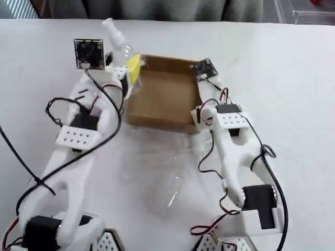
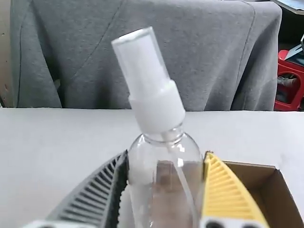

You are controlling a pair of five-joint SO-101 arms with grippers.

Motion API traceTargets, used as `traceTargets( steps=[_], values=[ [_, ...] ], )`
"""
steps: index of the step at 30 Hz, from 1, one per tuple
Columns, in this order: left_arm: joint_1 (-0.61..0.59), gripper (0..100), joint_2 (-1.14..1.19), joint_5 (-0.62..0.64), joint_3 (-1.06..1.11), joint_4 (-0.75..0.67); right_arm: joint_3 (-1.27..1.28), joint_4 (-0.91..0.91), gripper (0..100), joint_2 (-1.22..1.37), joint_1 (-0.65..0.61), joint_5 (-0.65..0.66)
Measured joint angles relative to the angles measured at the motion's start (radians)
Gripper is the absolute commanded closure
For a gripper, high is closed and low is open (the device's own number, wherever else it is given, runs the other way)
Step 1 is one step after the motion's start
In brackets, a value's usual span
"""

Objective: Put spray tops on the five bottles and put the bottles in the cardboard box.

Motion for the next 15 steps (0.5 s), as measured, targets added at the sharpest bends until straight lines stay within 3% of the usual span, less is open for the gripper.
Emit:
traceTargets(
  steps=[15],
  values=[
    [0.0,98,0.0,0.0,0.0,0.0,-0.066,-0.014,98.2,0.094,-0.014,0.209]
  ],
)
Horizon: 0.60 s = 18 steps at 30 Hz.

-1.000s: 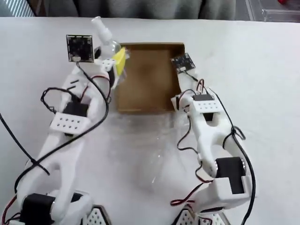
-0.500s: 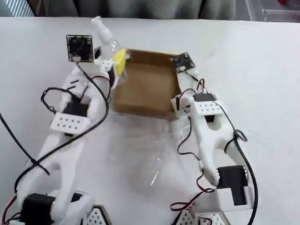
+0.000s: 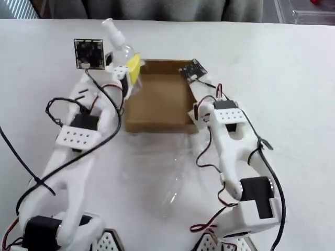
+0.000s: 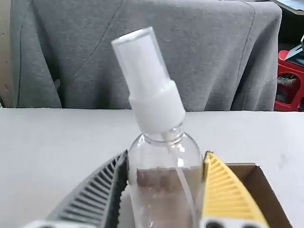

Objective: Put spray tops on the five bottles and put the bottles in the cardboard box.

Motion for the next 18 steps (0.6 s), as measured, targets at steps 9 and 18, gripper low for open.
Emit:
traceTargets(
  steps=[9,18],
  values=[
    [0.0,98,0.0,0.0,0.0,0.0,0.037,-0.003,84.6,-0.048,-0.006,0.037],
    [0.0,98,0.0,0.0,0.0,-0.009,0.044,0.064,75.8,-0.087,-0.031,0.021]
  ],
)
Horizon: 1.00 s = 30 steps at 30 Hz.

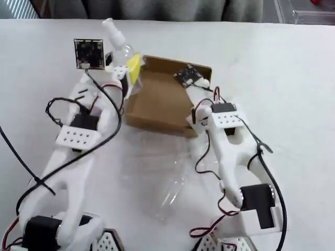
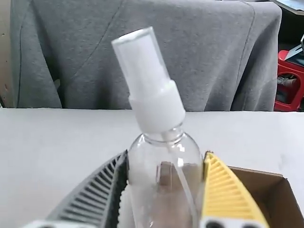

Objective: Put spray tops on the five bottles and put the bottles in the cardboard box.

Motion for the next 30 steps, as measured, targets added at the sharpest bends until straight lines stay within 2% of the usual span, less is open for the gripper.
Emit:
traceTargets(
  steps=[4,9,14,18,26,30],
  values=[
    [0.0,98,0.006,0.0,0.0,-0.058,0.002,0.02,76.9,-0.012,0.0,0.0],
    [0.0,98,0.006,0.0,0.0,-0.11,0.005,0.064,90.0,-0.052,-0.002,-0.008],
    [0.0,98,0.006,0.0,0.0,-0.114,0.002,0.051,91.1,-0.026,-0.005,-0.008],
    [0.0,98,0.006,0.0,0.002,-0.117,-0.058,0.04,98.1,0.069,-0.005,0.025],
    [0.0,98,0.006,0.0,0.002,-0.117,-0.077,0.012,97.7,0.097,-0.008,0.198],
    [0.0,98,0.006,0.0,0.002,-0.117,-0.02,-0.031,87.7,0.051,-0.011,0.189]
  ],
)
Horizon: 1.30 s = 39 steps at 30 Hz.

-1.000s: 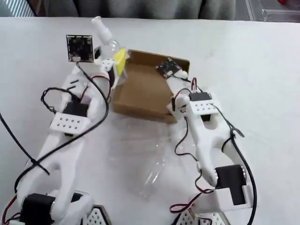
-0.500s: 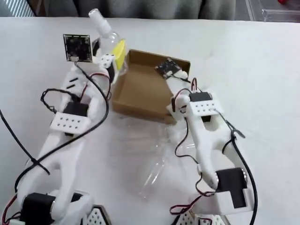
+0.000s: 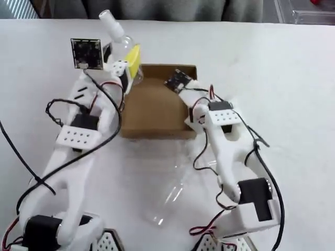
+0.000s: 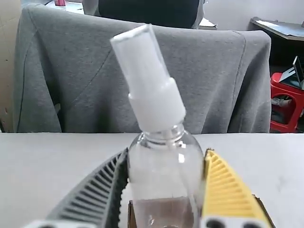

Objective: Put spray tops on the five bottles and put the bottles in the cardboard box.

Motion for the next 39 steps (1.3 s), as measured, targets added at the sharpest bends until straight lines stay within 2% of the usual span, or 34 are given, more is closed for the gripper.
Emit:
traceTargets(
  steps=[5,14,20,28,34,39],
  values=[
    [0.0,98,0.0,0.0,0.0,0.0,0.012,0.012,75.8,-0.026,-0.002,-0.038],
    [0.0,98,0.0,0.0,0.0,0.0,0.037,0.032,75.2,-0.094,-0.009,-0.044],
    [0.0,98,0.0,0.0,0.0,0.0,0.104,0.041,75.5,-0.222,-0.021,-0.12],
    [0.0,98,0.0,0.0,0.0,0.0,0.233,0.04,92.2,-0.463,-0.029,-0.222],
    [0.0,98,0.006,0.0,0.0,-0.009,0.276,0.0,92.7,-0.486,-0.018,-0.232],
    [0.0,98,0.143,0.0,0.0,-0.147,0.276,-0.005,92.5,-0.486,0.014,-0.276]
  ],
)
